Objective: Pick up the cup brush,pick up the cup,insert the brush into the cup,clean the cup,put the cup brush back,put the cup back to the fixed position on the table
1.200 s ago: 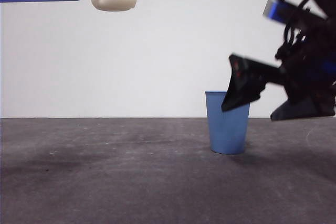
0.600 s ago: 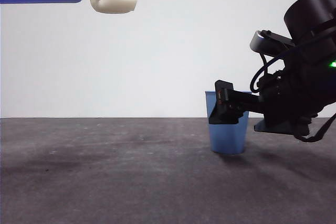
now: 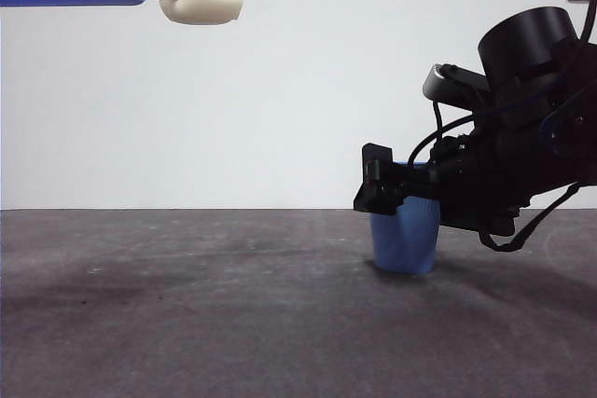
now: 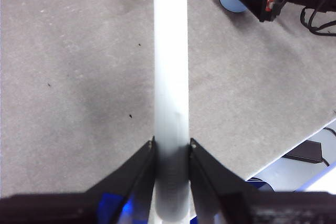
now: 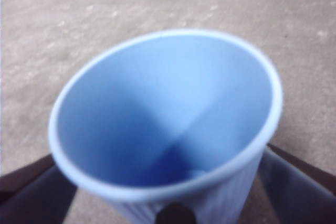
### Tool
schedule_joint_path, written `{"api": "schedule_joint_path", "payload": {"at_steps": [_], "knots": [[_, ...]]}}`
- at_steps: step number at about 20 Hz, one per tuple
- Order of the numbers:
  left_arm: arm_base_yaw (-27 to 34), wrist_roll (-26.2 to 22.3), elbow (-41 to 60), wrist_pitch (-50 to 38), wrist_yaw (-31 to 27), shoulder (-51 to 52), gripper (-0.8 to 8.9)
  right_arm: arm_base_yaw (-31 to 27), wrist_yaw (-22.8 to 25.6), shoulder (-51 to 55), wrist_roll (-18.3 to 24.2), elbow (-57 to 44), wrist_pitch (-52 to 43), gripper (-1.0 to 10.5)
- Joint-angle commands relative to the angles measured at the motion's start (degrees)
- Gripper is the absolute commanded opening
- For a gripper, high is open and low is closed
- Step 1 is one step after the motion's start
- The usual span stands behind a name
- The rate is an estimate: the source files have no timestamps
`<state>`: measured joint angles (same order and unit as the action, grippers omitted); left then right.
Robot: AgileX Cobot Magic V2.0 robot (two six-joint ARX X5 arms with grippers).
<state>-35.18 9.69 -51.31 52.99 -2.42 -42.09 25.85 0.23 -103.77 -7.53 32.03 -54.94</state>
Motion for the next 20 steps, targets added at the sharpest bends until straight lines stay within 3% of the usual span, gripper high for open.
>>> {"api": "schedule_joint_path", "payload": {"at_steps": [1,6,10,13,17,20], "knots": [[-0.1,0.6,0.2,-0.2,0.0,0.2,-0.08,-0.2,0.2,-0.6,0.1,0.2,-0.1,2.8],[-0.1,0.5,0.2,-0.2,-0.1,-0.1,-0.08,-0.2,-0.2,-0.5,0.1,0.2,1.2,0.0],[-0.1,-3.1,0.2,-0.2,-0.5,-2.5,-0.08,0.8,-0.2,4.0,1.3,0.2,6.0,-0.2],[-0.1,-8.0,0.2,-0.2,-0.5,-6.0,-0.08,2.7,0.3,12.3,7.6,0.3,17.4,-0.2],[0.0,-15.9,0.2,-1.0,-0.5,-10.7,-0.08,5.0,3.7,22.1,16.2,3.9,40.8,-0.2],[0.0,-22.8,0.2,-2.1,-0.2,-12.3,-0.08,6.8,10.5,23.7,26.9,9.2,58.4,-0.2]]}}
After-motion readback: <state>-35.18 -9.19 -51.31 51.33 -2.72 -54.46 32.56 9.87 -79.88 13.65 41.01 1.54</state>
